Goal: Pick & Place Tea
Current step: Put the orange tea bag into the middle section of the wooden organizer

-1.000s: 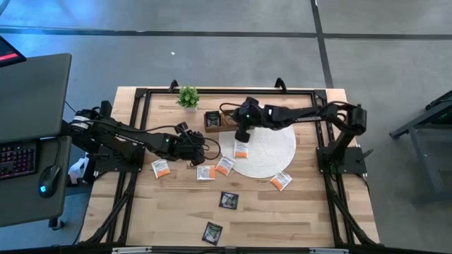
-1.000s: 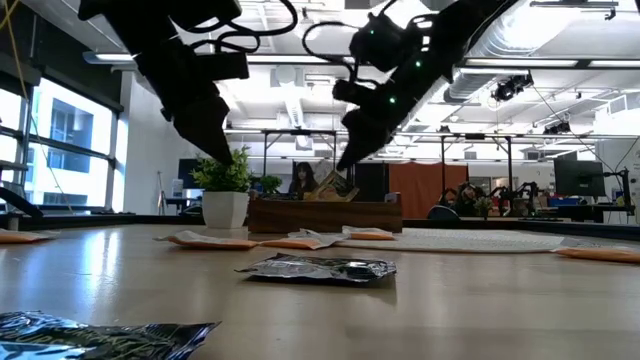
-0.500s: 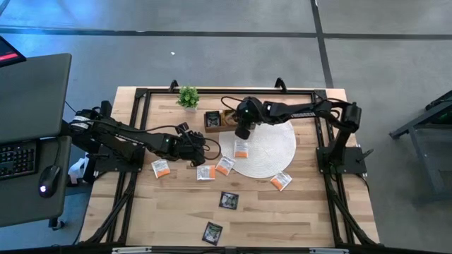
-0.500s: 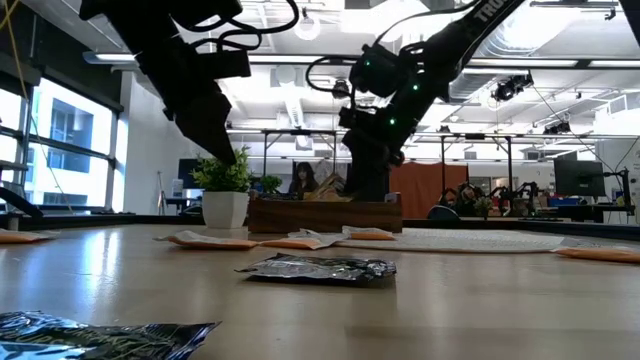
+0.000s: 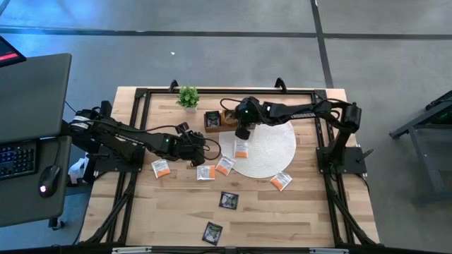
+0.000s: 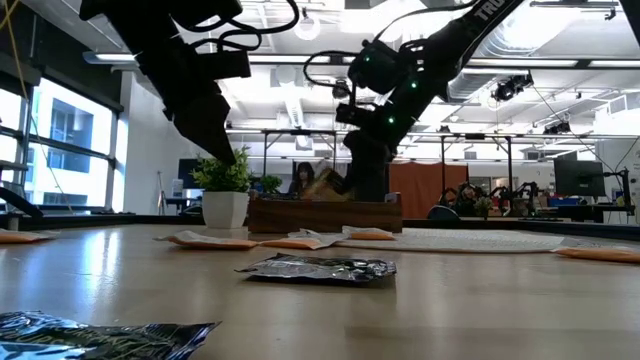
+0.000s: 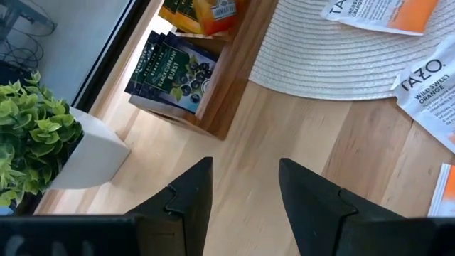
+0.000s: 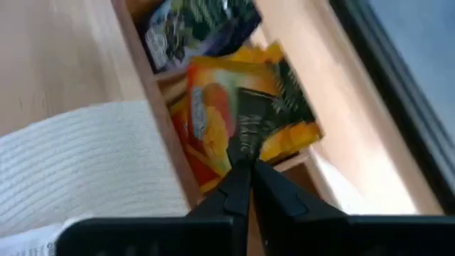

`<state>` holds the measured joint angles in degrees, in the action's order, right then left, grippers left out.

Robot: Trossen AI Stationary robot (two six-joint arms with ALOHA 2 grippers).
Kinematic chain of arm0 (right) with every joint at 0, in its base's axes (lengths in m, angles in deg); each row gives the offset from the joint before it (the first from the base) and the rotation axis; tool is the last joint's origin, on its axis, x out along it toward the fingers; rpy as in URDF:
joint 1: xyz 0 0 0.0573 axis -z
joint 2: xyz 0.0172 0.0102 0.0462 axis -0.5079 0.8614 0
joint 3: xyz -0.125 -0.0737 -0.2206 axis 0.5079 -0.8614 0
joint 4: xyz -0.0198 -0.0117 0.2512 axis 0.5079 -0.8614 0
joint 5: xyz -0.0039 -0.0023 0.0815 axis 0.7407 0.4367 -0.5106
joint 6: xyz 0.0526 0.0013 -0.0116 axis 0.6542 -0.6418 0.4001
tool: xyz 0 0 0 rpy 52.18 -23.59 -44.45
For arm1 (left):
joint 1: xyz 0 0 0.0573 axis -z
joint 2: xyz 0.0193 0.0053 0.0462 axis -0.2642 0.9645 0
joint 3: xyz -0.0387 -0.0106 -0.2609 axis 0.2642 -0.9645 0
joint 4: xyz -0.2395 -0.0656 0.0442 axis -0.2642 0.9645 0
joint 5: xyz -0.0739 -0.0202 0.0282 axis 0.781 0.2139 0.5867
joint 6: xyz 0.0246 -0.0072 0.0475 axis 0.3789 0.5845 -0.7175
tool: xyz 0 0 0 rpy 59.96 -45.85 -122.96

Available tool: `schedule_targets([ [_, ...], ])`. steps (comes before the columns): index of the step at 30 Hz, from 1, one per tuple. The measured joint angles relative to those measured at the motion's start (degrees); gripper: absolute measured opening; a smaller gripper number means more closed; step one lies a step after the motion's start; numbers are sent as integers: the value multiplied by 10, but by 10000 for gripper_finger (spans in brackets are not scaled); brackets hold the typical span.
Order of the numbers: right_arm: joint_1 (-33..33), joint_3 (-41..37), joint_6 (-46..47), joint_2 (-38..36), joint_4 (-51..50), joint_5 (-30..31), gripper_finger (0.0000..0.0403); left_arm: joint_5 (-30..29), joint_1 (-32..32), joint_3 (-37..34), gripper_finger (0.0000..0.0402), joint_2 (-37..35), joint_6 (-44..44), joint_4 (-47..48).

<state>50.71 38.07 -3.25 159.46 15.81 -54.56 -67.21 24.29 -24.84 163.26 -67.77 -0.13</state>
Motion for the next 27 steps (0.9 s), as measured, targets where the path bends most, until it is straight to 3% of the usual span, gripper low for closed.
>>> schedule_targets([
  [9, 0, 34, -172, -18, -28, -37, 8, -1, 0, 0, 158, 0, -1, -1],
  [16, 4, 91, -215, -18, -159, -31, 3, -1, 0, 0, 158, 0, -1, -3],
  [23, 12, 108, -235, -10, -168, -53, 2, -2, 0, 0, 158, 0, -1, -5],
  [27, 12, 107, -245, 11, -185, -30, 1, -2, 0, 0, 158, 0, 1, -5],
])
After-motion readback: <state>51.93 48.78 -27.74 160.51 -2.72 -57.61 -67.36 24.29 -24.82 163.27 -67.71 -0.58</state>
